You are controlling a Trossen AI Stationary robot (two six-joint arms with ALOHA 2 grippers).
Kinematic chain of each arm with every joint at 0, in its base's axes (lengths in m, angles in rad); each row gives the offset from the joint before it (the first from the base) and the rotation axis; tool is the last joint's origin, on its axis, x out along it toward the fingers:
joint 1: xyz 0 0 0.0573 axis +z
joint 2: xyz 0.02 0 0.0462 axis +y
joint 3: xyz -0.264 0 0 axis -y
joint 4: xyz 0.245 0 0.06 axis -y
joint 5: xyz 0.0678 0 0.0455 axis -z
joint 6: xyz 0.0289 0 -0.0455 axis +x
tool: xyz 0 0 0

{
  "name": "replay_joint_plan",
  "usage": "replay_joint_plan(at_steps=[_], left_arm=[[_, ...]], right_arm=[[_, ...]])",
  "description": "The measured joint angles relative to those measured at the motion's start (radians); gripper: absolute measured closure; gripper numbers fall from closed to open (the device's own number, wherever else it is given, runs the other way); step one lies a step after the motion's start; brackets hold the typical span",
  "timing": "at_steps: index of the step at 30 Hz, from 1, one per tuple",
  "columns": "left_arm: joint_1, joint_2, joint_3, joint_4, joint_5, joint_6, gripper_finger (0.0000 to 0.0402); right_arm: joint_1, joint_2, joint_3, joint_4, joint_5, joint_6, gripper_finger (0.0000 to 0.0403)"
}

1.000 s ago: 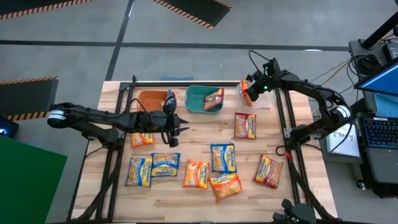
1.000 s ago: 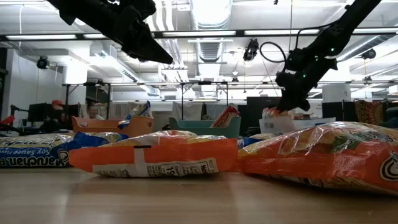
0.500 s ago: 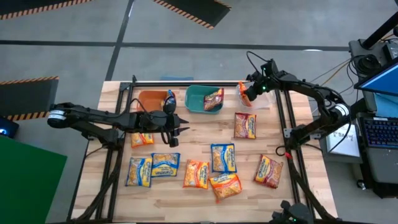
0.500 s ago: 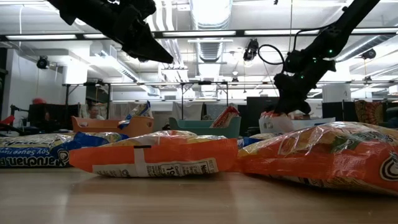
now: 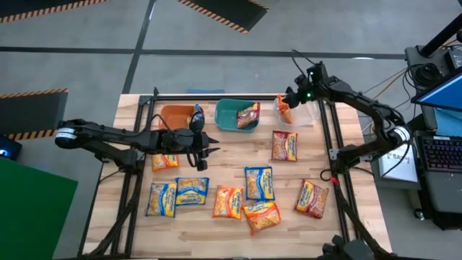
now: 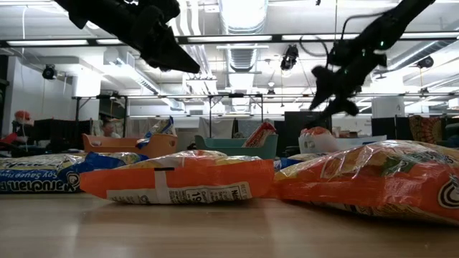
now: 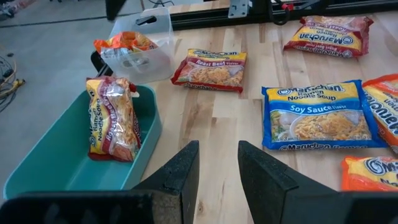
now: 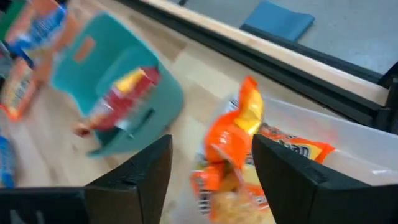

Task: Sort Maruchan noodles
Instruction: Put the red noodle pack into the green bin

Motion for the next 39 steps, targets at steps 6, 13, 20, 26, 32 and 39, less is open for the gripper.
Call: replay_joint_plan(at_steps=[6,13,20,26,32,39], left_arm=[[0.0,0.0,0.0,0.0,0.0,-0.059,0.0308],[0.0,0.0,-0.023,0.012,0.001,-0.116,0.0308],[0.0,0.0,-0.059,0.011,0.001,-0.179,0.0308],[0.0,0.0,-0.062,0.006,0.001,-0.201,0.0308],[0.0,0.0,-0.062,0.018,0.001,-0.204,0.0308],[0.0,0.0,-0.062,0.055,0.001,-0.208,0.0308]], right_arm=[[0.111,-0.148,0.017,-0.065,0.0,0.098,0.0194],[0.37,-0.314,-0.037,-0.074,0.08,0.209,0.0213],[0.652,-0.362,-0.134,-0.108,0.301,0.332,0.0243],[0.801,-0.325,-0.225,-0.173,0.471,0.477,0.0297],[0.825,-0.262,-0.308,-0.22,0.581,0.58,0.0364],[0.826,-0.143,-0.358,-0.188,0.632,0.649,0.0394]])
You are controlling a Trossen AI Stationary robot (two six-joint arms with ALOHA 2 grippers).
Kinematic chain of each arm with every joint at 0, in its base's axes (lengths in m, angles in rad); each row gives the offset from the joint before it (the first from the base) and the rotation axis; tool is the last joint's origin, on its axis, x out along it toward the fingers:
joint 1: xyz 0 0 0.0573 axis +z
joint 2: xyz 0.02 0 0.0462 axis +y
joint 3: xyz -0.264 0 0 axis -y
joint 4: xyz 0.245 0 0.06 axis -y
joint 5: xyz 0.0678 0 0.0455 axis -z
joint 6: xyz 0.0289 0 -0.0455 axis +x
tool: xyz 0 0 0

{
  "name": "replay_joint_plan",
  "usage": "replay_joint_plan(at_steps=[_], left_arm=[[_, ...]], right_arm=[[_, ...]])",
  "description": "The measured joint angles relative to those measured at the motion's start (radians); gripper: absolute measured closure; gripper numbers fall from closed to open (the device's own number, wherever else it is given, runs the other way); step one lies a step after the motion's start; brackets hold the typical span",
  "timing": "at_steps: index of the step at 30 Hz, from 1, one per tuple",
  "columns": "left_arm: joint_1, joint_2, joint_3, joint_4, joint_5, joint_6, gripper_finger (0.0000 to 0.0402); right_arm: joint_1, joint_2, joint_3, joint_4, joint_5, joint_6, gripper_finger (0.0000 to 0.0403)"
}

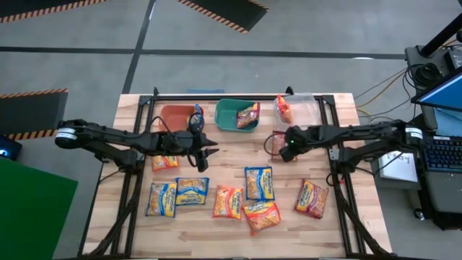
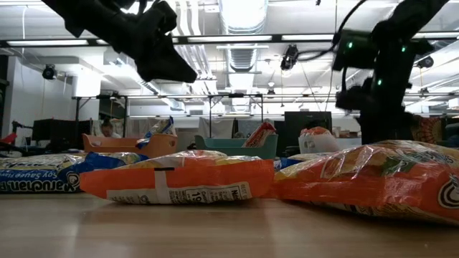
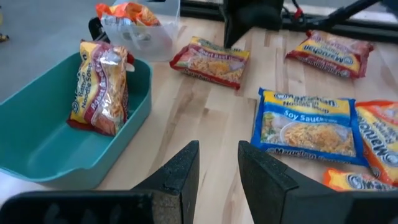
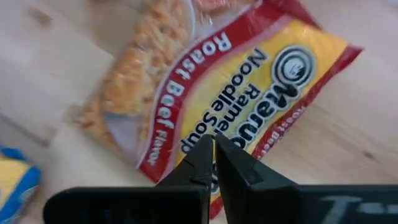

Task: Sort Maruchan noodles
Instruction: Put the red noodle pack into the green bin

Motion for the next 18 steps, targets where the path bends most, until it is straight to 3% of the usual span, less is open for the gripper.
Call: replay_joint_plan(at_steps=[11,18], left_arm=[[-0.036,0.0,0.0,0.026,0.008,-0.086,0.0308],[-0.06,0.0,0.0,0.051,0.008,-0.095,0.0308]], right_arm=[[0.098,0.18,0.005,0.427,-0.036,-0.063,0.0394],[0.136,0.125,0.042,0.416,-0.033,-0.147,0.0394]])
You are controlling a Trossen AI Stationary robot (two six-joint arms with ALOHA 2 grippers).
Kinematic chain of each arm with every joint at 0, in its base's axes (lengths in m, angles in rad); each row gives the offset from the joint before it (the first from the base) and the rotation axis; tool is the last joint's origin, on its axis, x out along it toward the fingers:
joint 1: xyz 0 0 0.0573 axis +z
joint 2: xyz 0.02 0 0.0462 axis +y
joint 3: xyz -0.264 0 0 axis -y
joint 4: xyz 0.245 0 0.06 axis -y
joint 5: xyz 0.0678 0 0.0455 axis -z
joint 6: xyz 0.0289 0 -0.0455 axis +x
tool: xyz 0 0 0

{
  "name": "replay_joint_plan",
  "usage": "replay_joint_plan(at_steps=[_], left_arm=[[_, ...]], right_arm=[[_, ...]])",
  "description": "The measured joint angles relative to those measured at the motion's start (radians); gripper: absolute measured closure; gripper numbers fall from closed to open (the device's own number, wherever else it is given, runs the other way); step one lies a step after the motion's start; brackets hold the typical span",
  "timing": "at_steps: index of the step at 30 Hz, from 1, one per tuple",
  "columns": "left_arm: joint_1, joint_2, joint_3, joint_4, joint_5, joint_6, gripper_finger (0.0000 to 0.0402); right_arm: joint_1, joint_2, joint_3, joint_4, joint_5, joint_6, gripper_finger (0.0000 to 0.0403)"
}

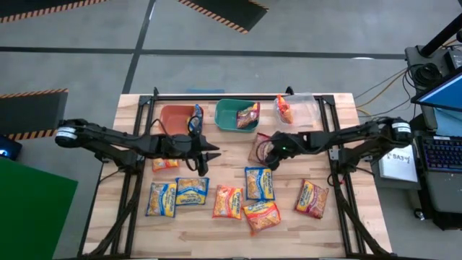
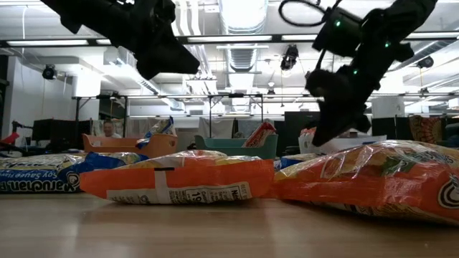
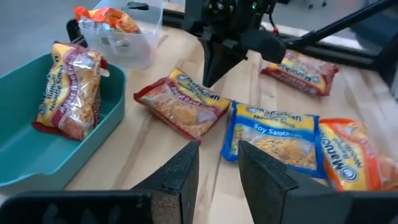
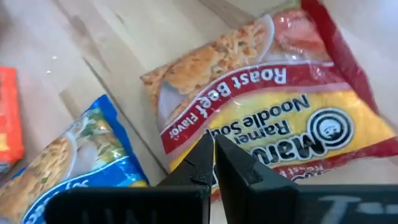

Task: Sort Maruchan noodles
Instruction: Put the red noodle pack into the green bin

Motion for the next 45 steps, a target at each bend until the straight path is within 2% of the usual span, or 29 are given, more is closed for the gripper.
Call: replay_joint_plan(at_steps=[4,10,14,17,19,23,28,32,38,41,45], left_arm=[[-0.006,0.025,0.0,0.069,-0.001,-0.01,0.0308],[-0.01,0.127,0.006,0.221,0.0,-0.027,0.0308],[-0.012,0.224,0.031,0.31,0.0,-0.065,0.0308],[-0.025,0.29,0.063,0.322,-0.001,-0.071,0.0308],[-0.04,0.319,0.087,0.321,-0.01,-0.075,0.0308],[-0.079,0.346,0.112,0.321,-0.054,-0.068,0.0308],[-0.102,0.345,0.111,0.302,-0.085,-0.062,0.0308],[-0.108,0.345,0.11,0.267,-0.086,-0.059,0.0308],[-0.109,0.345,0.109,0.23,-0.086,-0.031,0.0308],[-0.109,0.345,0.109,0.23,-0.086,-0.002,0.0308],[-0.109,0.344,0.109,0.229,-0.086,0.027,0.0308]], right_arm=[[0.0,-0.054,-0.004,-0.093,0.009,-0.036,0.0394],[0.0,-0.121,-0.007,-0.272,0.174,-0.029,0.0394],[0.0,-0.157,-0.025,-0.301,0.24,-0.009,0.0393],[0.004,-0.186,-0.055,-0.298,0.227,0.027,0.0381],[0.012,-0.209,-0.094,-0.281,0.178,0.083,0.0364],[0.022,-0.257,-0.193,-0.182,0.048,0.153,0.0313],[0.024,-0.269,-0.279,-0.052,0.002,0.246,0.0258],[0.033,-0.223,-0.318,0.098,0.002,0.292,0.0254],[0.033,-0.062,-0.312,0.371,0.003,0.279,0.0286],[0.034,0.039,-0.27,0.444,0.003,0.267,0.0306],[0.048,0.155,-0.18,0.451,0.004,0.237,0.0328]])
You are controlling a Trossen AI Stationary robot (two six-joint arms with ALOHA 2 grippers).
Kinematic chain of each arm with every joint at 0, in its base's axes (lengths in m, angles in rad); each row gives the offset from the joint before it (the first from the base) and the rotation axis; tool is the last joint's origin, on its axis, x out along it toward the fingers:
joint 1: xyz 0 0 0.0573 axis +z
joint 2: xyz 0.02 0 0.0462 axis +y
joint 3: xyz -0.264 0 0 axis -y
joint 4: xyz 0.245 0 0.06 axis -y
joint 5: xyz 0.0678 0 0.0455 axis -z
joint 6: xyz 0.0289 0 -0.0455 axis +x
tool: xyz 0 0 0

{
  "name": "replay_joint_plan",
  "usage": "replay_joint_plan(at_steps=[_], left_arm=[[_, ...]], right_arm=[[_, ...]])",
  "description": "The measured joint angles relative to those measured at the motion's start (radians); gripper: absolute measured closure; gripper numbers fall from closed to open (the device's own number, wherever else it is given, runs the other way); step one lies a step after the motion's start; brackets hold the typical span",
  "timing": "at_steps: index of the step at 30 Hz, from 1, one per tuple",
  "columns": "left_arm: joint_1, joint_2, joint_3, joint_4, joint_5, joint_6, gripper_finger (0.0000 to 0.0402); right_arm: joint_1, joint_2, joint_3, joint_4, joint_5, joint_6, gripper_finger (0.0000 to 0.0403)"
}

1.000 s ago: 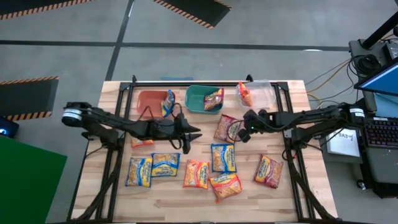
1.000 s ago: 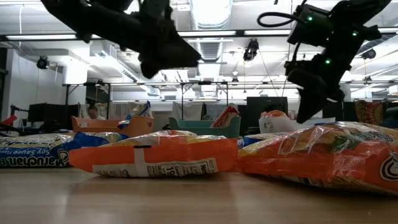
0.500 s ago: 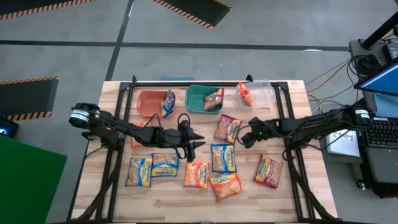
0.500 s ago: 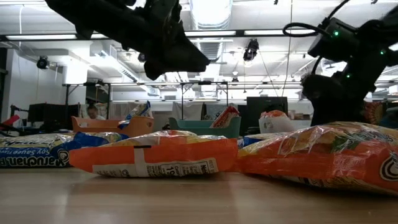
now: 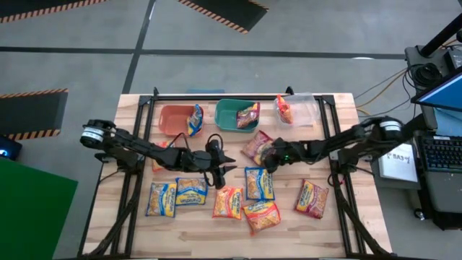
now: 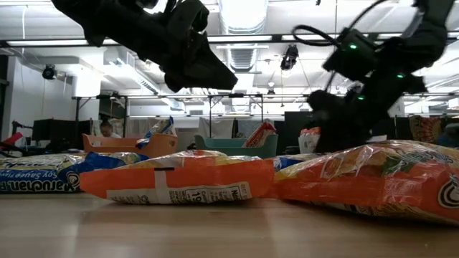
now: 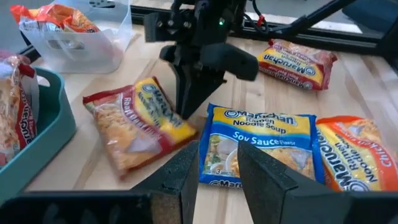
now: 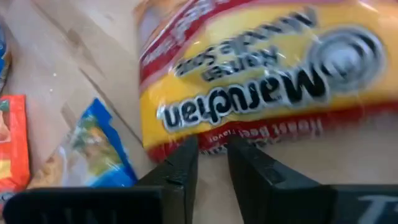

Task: Sort Maruchan noodles
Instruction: Put the red noodle pack into the green bin

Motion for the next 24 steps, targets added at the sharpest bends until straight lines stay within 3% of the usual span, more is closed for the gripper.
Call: replay_joint_plan(at_steps=[4,7,12,16,20,24], left_arm=[[0.0,0.0,-0.004,-0.011,0.0,0.017,0.0308],[0.0,0.0,-0.007,-0.016,0.0,0.017,0.0308],[0.001,0.0,-0.018,-0.022,-0.001,0.017,0.0308],[0.004,0.009,-0.018,-0.019,-0.011,0.017,0.0308],[0.013,0.064,-0.019,0.029,-0.055,0.018,0.0308],[0.035,0.135,-0.019,0.119,-0.054,0.022,0.0308]], right_arm=[[0.013,0.064,0.116,-0.022,-0.05,-0.091,0.0336],[0.011,0.057,0.208,-0.159,-0.061,-0.169,0.0337],[-0.015,-0.01,0.347,-0.534,0.104,-0.278,0.0338],[-0.05,-0.076,0.385,-0.693,0.188,-0.3,0.0338],[-0.093,-0.149,0.376,-0.727,0.172,-0.313,0.0335],[-0.15,-0.201,0.35,-0.726,0.037,-0.278,0.0317]])
